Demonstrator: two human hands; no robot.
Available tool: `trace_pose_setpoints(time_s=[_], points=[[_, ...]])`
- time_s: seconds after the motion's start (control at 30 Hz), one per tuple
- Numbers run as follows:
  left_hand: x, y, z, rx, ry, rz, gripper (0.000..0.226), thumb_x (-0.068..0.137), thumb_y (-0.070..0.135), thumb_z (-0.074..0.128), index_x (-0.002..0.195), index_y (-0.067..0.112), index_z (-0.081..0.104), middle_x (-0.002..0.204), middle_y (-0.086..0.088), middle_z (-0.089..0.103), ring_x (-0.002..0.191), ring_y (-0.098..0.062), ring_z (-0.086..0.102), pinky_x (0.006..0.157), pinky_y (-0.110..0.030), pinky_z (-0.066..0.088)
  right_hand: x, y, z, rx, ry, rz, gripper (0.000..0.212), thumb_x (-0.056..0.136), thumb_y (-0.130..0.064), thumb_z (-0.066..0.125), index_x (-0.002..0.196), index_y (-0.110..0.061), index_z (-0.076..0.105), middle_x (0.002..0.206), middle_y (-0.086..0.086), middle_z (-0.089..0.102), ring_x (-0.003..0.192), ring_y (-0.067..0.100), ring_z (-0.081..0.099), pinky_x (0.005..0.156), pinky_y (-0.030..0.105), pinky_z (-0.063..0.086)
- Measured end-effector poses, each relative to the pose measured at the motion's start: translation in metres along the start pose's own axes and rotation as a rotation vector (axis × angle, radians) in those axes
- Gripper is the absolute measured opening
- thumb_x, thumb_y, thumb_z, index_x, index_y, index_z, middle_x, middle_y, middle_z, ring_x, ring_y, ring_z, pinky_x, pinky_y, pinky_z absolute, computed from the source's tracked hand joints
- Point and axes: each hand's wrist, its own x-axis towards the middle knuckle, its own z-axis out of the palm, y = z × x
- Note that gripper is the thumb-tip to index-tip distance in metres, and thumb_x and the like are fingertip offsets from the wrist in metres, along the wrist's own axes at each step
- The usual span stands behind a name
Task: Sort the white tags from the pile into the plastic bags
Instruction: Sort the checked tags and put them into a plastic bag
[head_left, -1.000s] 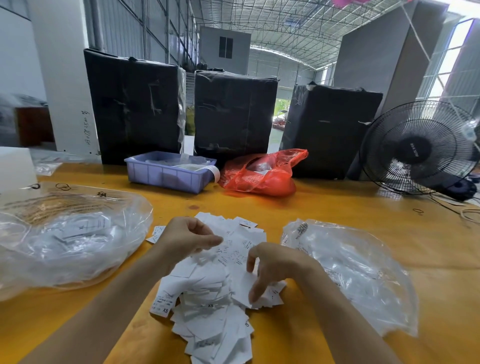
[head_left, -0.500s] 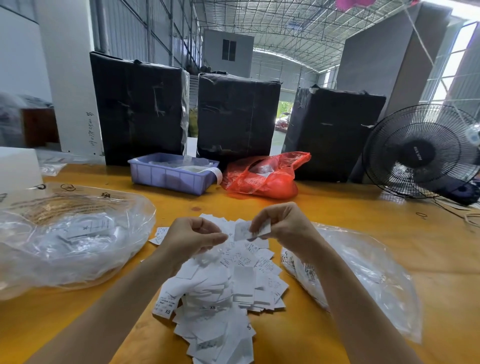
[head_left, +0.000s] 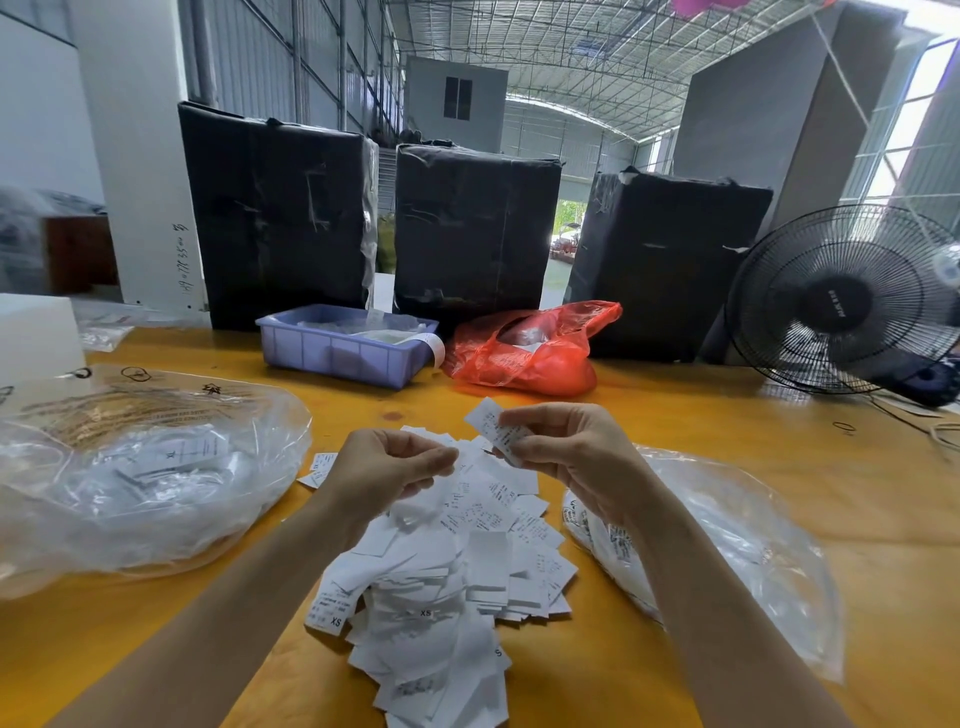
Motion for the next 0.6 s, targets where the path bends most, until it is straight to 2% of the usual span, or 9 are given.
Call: trace_pose_setpoints(time_s=[0.13,0.27,0.3,0.37,0.43,0.6], points=[[-0.001,0.001,0.002,0.015,-0.027,-0.011,0.020,0.054,0.030,0.077,0.065,0.013,0.075,0.073,-0.005,0.074,0.071,-0.015,0.060,0.071,-0.025,0.050,0.001,0.000,0.002,0.026,0.030,0.030,0.040,0.077,0.018,0.061,0.106,-0.009,0.061,0.083,0.011,0.071,0.075,0.024,0.071,0.067,0.029,0.059],[-0.003,0.002,0.004,0.037,-0.055,-0.015,0.022,0.055,0.030,0.076,0.069,0.013,0.075,0.075,-0.005,0.074,0.072,-0.014,0.062,0.073,-0.027,0.051,0.002,0.000,0.009,-0.122,0.098,0.025,0.018,0.085,0.000,0.062,0.087,-0.016,0.070,0.082,-0.001,0.073,0.078,0.014,0.067,0.071,0.027,0.055],[-0.003,0.002,0.004,0.041,-0.059,-0.015,0.022,0.055,0.030,0.076,0.069,0.013,0.075,0.074,-0.005,0.074,0.071,-0.014,0.062,0.073,-0.027,0.051,0.002,0.000,0.011,-0.159,0.120,0.008,0.016,0.085,-0.003,0.064,0.083,-0.017,0.071,0.079,-0.002,0.073,0.077,0.015,0.064,0.069,0.025,0.050],[-0.004,0.003,0.005,0.045,-0.061,-0.016,0.020,0.055,0.029,0.076,0.068,0.014,0.075,0.074,-0.004,0.074,0.071,-0.013,0.062,0.074,-0.027,0.051,0.002,-0.001,0.015,-0.143,0.140,-0.020,0.014,0.081,0.002,0.066,0.077,-0.010,0.068,0.075,0.007,0.067,0.075,0.023,0.055,0.063,0.024,0.043],[-0.004,0.003,0.005,0.045,-0.063,-0.018,0.017,0.056,0.028,0.076,0.066,0.014,0.075,0.073,-0.004,0.074,0.070,-0.013,0.062,0.073,-0.026,0.051,0.001,0.000,0.018,-0.105,0.127,-0.015,0.015,0.078,0.008,0.066,0.074,-0.006,0.063,0.073,0.011,0.060,0.073,0.024,0.054,0.062,0.025,0.045],[-0.007,0.006,0.008,0.047,-0.075,-0.023,0.013,0.057,0.028,0.076,0.062,0.016,0.075,0.073,-0.004,0.074,0.068,-0.012,0.062,0.069,-0.023,0.050,0.004,0.003,0.028,-0.147,0.159,-0.037,0.011,0.078,-0.004,0.073,0.080,-0.004,0.062,0.073,0.009,0.063,0.067,0.017,0.061,0.059,0.022,0.048]])
